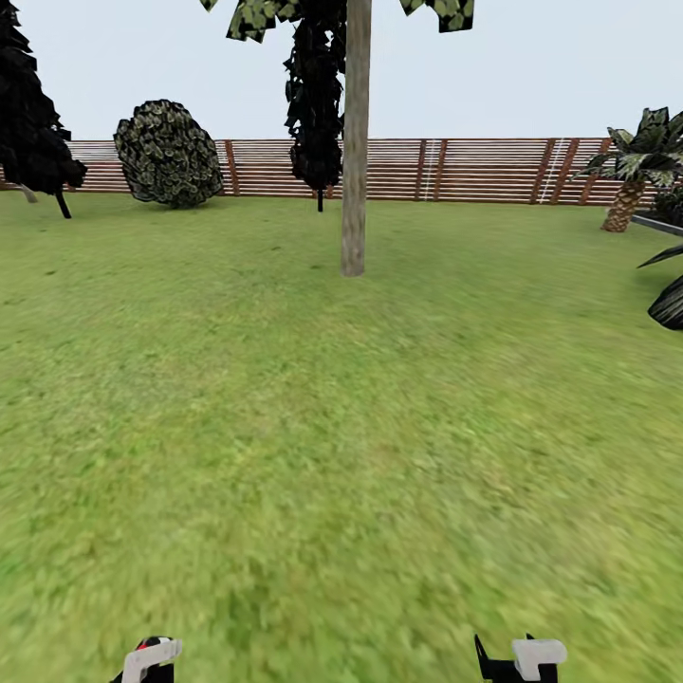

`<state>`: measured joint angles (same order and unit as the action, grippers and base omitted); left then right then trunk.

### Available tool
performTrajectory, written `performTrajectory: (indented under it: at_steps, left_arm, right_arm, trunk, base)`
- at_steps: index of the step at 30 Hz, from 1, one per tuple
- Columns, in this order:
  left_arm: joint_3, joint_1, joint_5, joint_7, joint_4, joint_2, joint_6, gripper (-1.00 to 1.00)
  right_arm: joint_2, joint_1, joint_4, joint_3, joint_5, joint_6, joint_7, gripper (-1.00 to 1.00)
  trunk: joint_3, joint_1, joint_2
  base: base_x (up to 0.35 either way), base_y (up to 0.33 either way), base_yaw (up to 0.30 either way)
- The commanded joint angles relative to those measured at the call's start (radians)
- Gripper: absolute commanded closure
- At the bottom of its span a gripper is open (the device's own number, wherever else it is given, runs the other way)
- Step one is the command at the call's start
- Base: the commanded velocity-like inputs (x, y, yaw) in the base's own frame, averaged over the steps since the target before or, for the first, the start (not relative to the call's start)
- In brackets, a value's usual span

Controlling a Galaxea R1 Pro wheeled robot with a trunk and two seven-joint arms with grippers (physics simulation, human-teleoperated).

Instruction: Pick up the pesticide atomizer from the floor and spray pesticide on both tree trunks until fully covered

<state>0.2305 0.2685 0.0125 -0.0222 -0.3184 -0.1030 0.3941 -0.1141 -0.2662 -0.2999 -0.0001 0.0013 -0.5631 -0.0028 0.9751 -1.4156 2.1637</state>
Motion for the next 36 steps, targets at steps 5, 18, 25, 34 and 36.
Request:
performTrajectory:
  at_steps: [5, 18, 25, 34, 36]
  left_arm:
    - [0.002, 0.000, 0.001, -0.002, 0.001, 0.000, 0.003, 1.00]
    - [0.003, 0.001, 0.001, -0.002, 0.001, -0.001, 0.003, 1.00]
    - [0.003, 0.000, 0.001, -0.002, 0.001, 0.000, 0.003, 1.00]
    - [0.003, 0.001, 0.001, -0.002, 0.001, 0.000, 0.003, 1.00]
    - [0.003, 0.001, 0.001, -0.002, 0.001, 0.000, 0.003, 1.00]
  right_arm:
    - [0.000, -0.001, 0.002, 0.000, 0.000, -0.003, 0.000, -1.00]
    - [0.000, -0.001, 0.002, 0.002, 0.001, -0.003, 0.000, -1.00]
    - [0.000, -0.001, 0.002, 0.002, 0.000, -0.003, 0.000, -1.00]
    - [0.000, -0.001, 0.002, 0.002, 0.000, -0.003, 0.000, -1.00]
    - [0.000, -0.001, 0.002, 0.002, 0.000, -0.003, 0.000, -1.00]
  trunk:
    - [0.001, 0.000, 0.000]
    - [0.001, 0.000, 0.000]
    - [0.001, 0.000, 0.000]
    - [0.001, 0.000, 0.000]
    - [0.001, 0.000, 0.000]
  base:
    - [0.338, 0.000, 0.000]
    - [0.338, 0.000, 0.000]
    - [0.338, 0.000, 0.000]
    - [0.338, 0.000, 0.000]
    - [0.338, 0.000, 0.000]
